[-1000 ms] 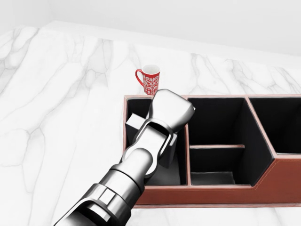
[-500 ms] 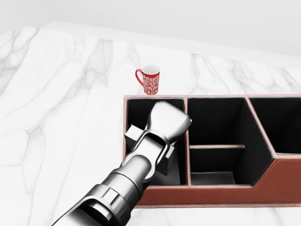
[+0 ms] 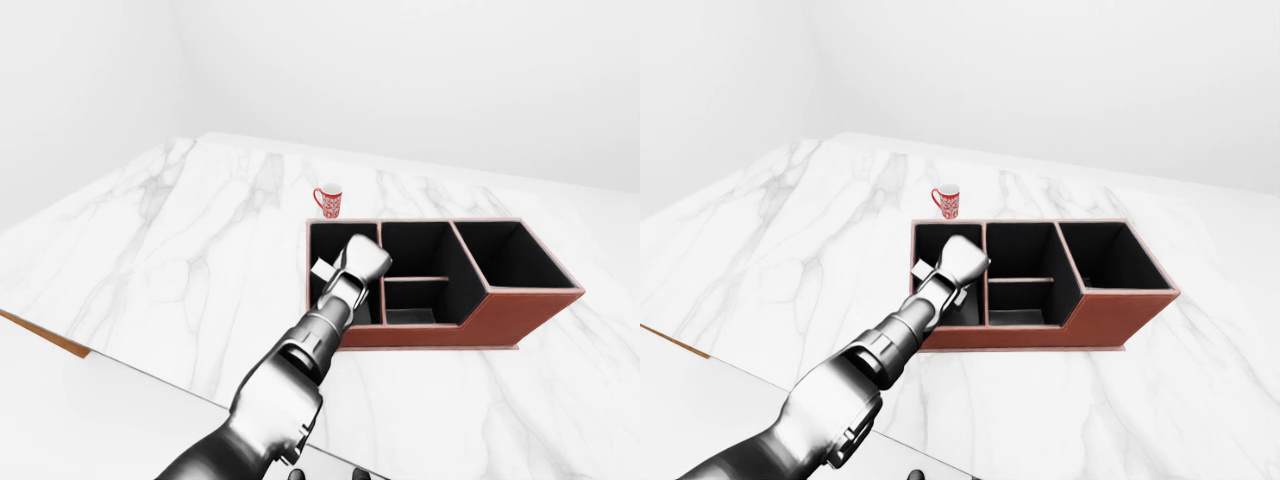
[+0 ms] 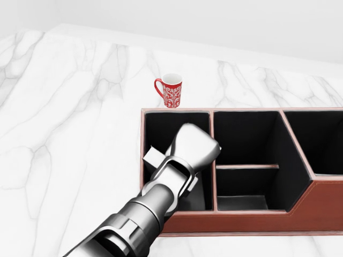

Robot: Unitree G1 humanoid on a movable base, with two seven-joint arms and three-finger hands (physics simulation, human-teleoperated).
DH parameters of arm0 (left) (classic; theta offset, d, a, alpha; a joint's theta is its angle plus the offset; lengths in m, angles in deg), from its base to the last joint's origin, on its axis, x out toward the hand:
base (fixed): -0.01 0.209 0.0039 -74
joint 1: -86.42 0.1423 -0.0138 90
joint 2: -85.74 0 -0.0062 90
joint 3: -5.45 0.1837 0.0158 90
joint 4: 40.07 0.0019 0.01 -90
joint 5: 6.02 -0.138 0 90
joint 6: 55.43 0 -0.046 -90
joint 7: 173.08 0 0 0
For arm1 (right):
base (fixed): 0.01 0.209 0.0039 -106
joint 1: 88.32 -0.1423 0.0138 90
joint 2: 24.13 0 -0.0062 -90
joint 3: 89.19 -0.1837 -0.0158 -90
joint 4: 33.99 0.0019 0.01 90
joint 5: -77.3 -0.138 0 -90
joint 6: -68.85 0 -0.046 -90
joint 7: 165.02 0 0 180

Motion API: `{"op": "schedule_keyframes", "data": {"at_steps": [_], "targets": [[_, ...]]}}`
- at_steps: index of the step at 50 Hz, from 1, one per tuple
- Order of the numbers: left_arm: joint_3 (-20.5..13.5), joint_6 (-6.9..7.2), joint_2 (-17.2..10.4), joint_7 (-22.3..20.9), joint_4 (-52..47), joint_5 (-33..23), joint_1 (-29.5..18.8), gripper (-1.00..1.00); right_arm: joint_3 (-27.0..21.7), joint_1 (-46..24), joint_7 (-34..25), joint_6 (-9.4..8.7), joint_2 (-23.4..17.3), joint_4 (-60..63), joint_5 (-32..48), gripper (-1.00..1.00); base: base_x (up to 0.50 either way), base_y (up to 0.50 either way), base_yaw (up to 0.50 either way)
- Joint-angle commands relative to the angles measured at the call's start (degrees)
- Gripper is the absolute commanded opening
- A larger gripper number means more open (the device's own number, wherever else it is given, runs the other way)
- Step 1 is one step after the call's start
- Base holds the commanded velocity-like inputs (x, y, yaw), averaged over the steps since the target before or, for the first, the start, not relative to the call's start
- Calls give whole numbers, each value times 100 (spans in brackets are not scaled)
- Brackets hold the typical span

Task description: Pick up the book and place it in the left compartment of the caddy.

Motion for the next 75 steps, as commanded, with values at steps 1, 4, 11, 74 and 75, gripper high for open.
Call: {"op": "schedule_keyframes", "data": {"at_steps": [1,4,11,74,75], "targets": [[-395,0,-118,83,290,122,240,-100,-23,10,8,0,0,43,-10,100,0,0,0],[-405,0,-105,100,300,121,266,-100,-12,-5,0,0,0,19,7,100,0,0,0],[-421,0,-72,159,311,130,313,-100,20,-23,-20,0,-1,-47,27,100,0,0,0],[-423,0,-242,-3243,-7074,-953,1291,100,61,5,-99,0,60,-33,91,100,0,0,0],[-440,0,-235,-3367,-7183,-981,1299,100,68,1,-99,0,63,-40,95,100,0,0,0]]}}
